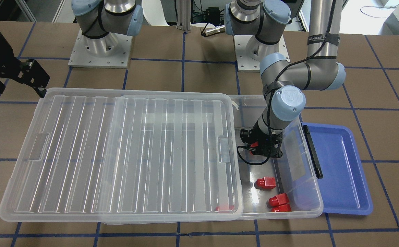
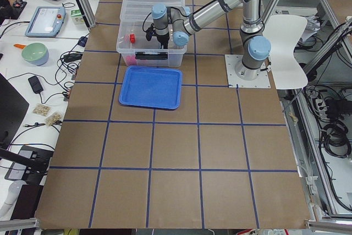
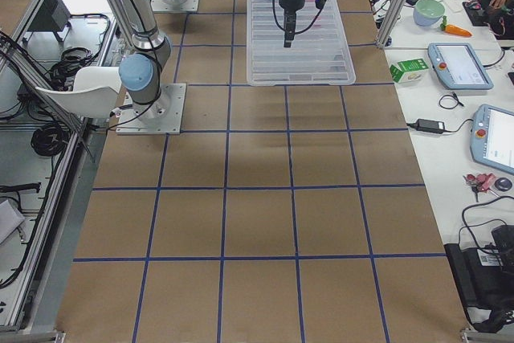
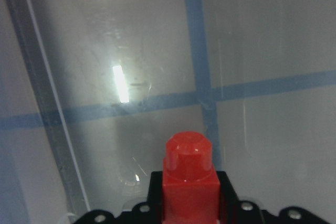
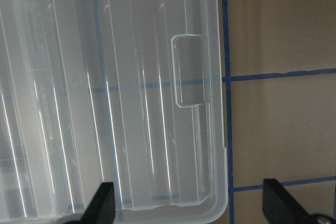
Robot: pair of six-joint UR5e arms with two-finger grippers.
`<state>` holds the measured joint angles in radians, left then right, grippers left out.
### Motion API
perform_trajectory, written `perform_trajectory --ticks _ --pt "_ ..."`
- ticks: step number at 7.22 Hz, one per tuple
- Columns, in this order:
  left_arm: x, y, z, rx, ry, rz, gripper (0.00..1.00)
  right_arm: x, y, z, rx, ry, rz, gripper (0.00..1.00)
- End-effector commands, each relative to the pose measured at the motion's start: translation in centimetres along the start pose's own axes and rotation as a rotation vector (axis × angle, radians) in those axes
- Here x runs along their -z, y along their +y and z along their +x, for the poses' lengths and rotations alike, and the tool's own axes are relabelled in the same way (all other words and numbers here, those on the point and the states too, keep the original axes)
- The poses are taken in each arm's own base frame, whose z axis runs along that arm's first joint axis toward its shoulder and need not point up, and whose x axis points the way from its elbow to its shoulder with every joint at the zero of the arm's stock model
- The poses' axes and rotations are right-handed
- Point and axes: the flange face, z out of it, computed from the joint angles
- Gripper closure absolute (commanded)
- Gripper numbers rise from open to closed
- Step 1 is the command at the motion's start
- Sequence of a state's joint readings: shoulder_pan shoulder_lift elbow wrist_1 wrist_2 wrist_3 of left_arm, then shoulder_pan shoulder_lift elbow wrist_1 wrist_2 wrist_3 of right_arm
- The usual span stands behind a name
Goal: Place red block in blue tray from box
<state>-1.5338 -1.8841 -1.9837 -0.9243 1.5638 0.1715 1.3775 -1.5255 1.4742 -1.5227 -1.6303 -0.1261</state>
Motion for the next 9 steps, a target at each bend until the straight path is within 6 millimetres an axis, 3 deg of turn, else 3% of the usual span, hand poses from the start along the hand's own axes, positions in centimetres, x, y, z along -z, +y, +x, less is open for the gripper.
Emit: perform_trajectory --ticks 1,5,7,9 --pt "2.9 0.4 0.3 -0.002 -0.001 0.017 0.85 0.0 0.0 0.0 0.000 0.000 0.000 0.00" --pt "16.7 1.0 0.2 -0.006 -0.025 0.013 0.85 0.1 0.1 0.2 0.007 0.010 0.002 0.00" --pt "20.9 1.7 -3.7 -0.005 -0.106 0.006 0.85 0.1 0.1 0.2 0.006 0.014 0.001 0.00" --pt "21.2 2.0 -11.1 -0.076 -0.090 0.001 0.85 0.0 0.1 0.2 0.007 0.016 -0.001 0.00"
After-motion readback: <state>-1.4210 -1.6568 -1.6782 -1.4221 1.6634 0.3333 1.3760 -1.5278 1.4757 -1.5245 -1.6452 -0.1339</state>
